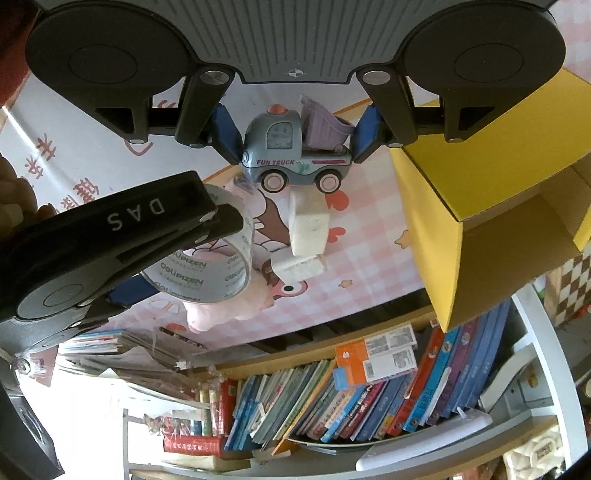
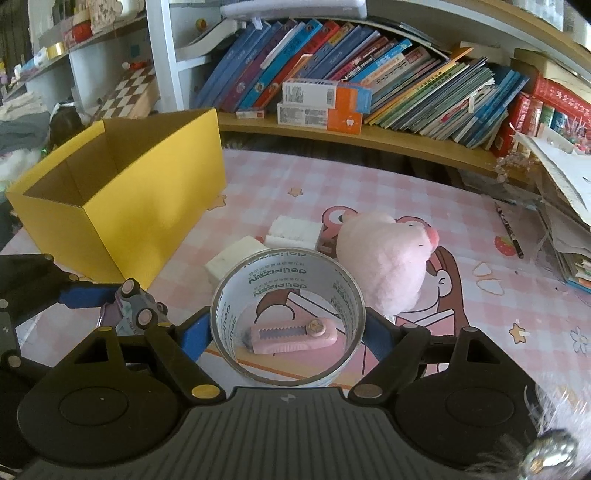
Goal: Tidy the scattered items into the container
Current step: 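Grasp the grey toy truck with the left tool while the right tool grasps the clear tape roll, then lift and carry the toy truck and tape roll over the yellow box with both tools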
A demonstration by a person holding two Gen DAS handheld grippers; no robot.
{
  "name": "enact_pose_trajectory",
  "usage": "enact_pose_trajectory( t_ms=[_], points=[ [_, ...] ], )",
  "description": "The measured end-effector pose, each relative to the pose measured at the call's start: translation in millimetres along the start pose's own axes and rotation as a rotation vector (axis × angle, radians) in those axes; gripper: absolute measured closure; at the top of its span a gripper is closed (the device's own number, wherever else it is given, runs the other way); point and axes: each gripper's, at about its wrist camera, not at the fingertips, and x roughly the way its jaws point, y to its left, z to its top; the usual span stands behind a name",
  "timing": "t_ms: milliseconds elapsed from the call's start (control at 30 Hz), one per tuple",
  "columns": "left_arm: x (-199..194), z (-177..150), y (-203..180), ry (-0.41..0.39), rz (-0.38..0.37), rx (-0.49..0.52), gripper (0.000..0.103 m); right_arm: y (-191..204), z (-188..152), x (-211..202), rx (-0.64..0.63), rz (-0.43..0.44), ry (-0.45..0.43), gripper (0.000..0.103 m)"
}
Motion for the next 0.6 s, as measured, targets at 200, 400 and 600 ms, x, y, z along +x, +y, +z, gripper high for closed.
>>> enact_pose_trajectory(
  t_ms=[200,400,600],
  points=[
    [-12,-1,-6,-0.013,0.005,0.012,0.039,0,-5,-14,0.015,0.007,-0.022,0.021],
    [-24,-1,-9,-0.026,0.017,0.008,0.039,2,-9,-25,0.016,0.015,-0.042,0.021],
    [-36,1,-10,-0.051,0.040,-0.007,0.039,2,-12,-35,0.010,0.019,-0.059,0.021]
  ],
)
